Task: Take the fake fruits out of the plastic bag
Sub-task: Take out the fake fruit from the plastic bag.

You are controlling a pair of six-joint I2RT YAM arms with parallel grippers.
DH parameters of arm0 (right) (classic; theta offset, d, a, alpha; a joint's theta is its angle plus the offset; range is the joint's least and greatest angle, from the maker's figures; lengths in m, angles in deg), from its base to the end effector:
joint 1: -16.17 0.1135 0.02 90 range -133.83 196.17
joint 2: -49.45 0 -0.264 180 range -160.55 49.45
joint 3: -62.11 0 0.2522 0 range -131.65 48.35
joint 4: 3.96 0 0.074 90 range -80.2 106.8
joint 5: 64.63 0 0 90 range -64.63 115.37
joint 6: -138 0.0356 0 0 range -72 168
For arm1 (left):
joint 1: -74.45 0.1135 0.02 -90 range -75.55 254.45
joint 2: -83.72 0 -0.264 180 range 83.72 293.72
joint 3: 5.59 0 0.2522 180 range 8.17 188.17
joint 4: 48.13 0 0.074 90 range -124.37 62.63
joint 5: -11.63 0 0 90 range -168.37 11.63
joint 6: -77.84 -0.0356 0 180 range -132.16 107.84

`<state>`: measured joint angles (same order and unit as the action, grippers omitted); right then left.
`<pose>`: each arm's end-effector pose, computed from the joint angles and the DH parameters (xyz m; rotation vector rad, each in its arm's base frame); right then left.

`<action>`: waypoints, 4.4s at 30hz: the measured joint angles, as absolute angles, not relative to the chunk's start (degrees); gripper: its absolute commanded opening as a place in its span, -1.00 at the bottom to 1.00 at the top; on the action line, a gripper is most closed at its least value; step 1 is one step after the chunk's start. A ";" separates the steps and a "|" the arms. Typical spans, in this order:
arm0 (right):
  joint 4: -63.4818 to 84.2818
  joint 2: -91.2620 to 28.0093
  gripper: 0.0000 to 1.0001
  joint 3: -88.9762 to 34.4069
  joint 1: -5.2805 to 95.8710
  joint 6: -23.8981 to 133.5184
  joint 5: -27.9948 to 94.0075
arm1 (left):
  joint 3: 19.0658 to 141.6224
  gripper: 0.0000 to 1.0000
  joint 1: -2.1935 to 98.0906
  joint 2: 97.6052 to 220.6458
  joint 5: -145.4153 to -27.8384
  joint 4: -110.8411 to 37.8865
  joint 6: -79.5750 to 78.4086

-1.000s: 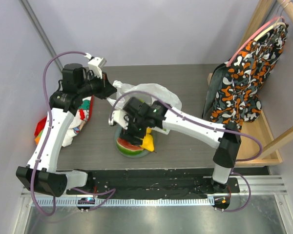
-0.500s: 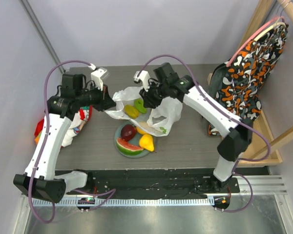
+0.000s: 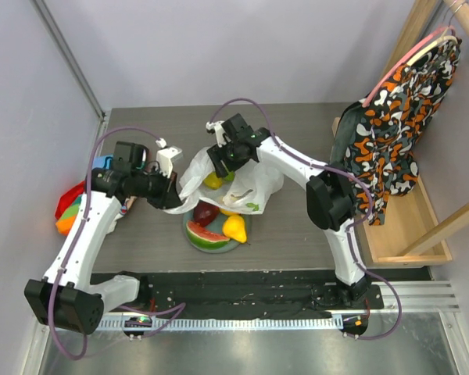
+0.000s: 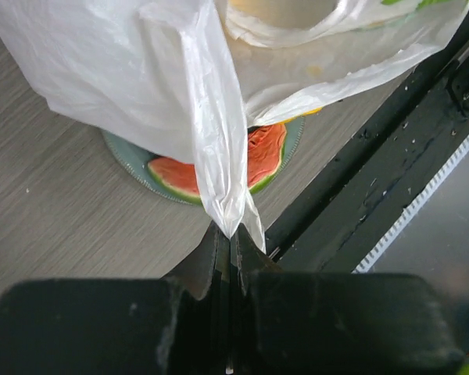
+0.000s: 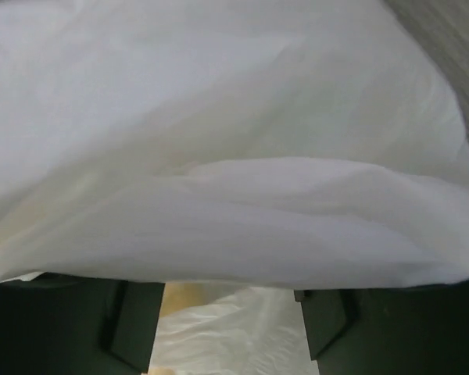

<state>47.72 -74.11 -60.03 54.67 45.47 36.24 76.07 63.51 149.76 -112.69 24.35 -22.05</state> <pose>0.3742 0.3062 0.2401 -0.9666 2.3529 0.4920 0.2045 -0.0600 0.3361 0.6692 2.3865 -0.7688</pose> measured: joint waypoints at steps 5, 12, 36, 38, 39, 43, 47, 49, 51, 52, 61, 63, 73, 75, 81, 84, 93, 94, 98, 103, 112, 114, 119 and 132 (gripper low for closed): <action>44.37 -77.52 0.51 -62.24 54.69 49.86 33.46 | 74.81 -1.00 63.57 146.83 -112.74 27.58 -27.93; 42.23 -83.12 0.47 -65.12 56.68 52.31 27.26 | 73.65 -1.00 63.60 145.45 -113.61 29.35 -30.69; 42.86 -71.21 -0.07 -59.00 60.22 45.36 50.23 | 77.19 -1.00 64.43 146.13 -113.24 22.66 -13.27; 42.10 -73.68 0.27 -59.59 60.57 46.10 51.08 | 79.13 -1.00 64.86 146.83 -114.24 22.36 -11.87; 41.38 -75.08 0.39 -59.98 60.64 46.85 50.93 | 79.83 -1.00 64.95 147.09 -114.72 22.22 -11.30; 38.40 -79.73 0.99 -60.51 60.99 49.12 47.39 | 81.58 -1.00 65.10 147.77 -117.48 21.98 -10.60; 34.16 -82.18 0.99 -60.82 61.25 50.10 42.84 | 81.28 -1.00 65.13 148.23 -120.15 22.27 -10.62; 31.93 -82.48 0.99 -60.90 61.49 50.59 41.03 | 80.79 -1.00 65.15 148.32 -121.30 22.38 -10.64; 30.40 -82.59 0.99 -61.36 61.73 50.89 39.95 | 80.31 -1.00 65.15 148.38 -122.27 22.51 -10.64; 29.68 -82.59 0.99 -61.51 61.86 50.94 39.47 | 80.16 -1.00 65.15 148.40 -122.72 22.66 -10.64; 24.44 -85.15 0.96 -62.37 62.93 53.93 41.31 | 80.12 -1.00 65.15 148.93 -125.13 22.84 -10.60; 23.26 -86.24 0.92 -62.26 63.28 54.72 42.40 | 80.12 -1.00 65.15 149.30 -125.15 22.84 -10.60; 16.66 -89.33 0.93 -61.19 64.79 59.42 45.00 | 80.12 -1.00 65.15 150.46 -126.42 21.96 -9.46; 14.54 -90.11 0.82 -61.21 64.79 61.47 45.97 | 80.12 -1.00 65.15 150.46 -126.44 21.96 -9.42; 10.03 -92.78 0.18 -62.98 64.26 67.83 47.17 | 80.40 -1.00 65.15 150.46 -126.40 22.07 -9.57; 9.66 -92.98 -0.21 -63.37 63.96 69.86 47.63 | 80.73 -1.00 65.15 150.46 -126.37 22.09 -9.62; 12.50 -89.41 -0.97 -60.27 61.82 70.87 46.56 | 81.06 -1.00 65.17 150.39 -125.17 22.01 -9.70; 13.38 -87.77 -0.97 -58.35 61.27 70.30 46.29 | 81.28 -1.00 65.21 150.39 -124.89 22.01 -9.81; 16.63 -81.33 -0.97 -51.55 58.39 68.27 45.16 | 81.69 -1.00 65.26 150.35 -124.08 22.12 -11.34; 19.08 -72.32 -0.97 -44.27 53.10 66.06 43.34 | 81.43 -1.00 65.37 149.15 -122.27 23.56 -15.52; 21.57 -61.96 -0.97 -37.01 41.77 63.77 35.82 | 88.79 -1.00 64.82 155.57 -121.65 23.38 -20.68; 23.04 -59.60 -0.97 -34.81 38.93 63.09 34.47 | 93.17 -1.00 63.55 160.49 -121.89 22.51 -21.68; 25.71 -46.97 -0.97 -23.33 33.18 61.78 32.65 | 98.50 -1.00 57.37 168.67 -122.46 21.07 -22.99; 33.40 -28.45 -0.97 -27.05 34.39 51.92 58.99 | 106.06 -1.00 52.56 183.49 -117.37 10.25 -7.76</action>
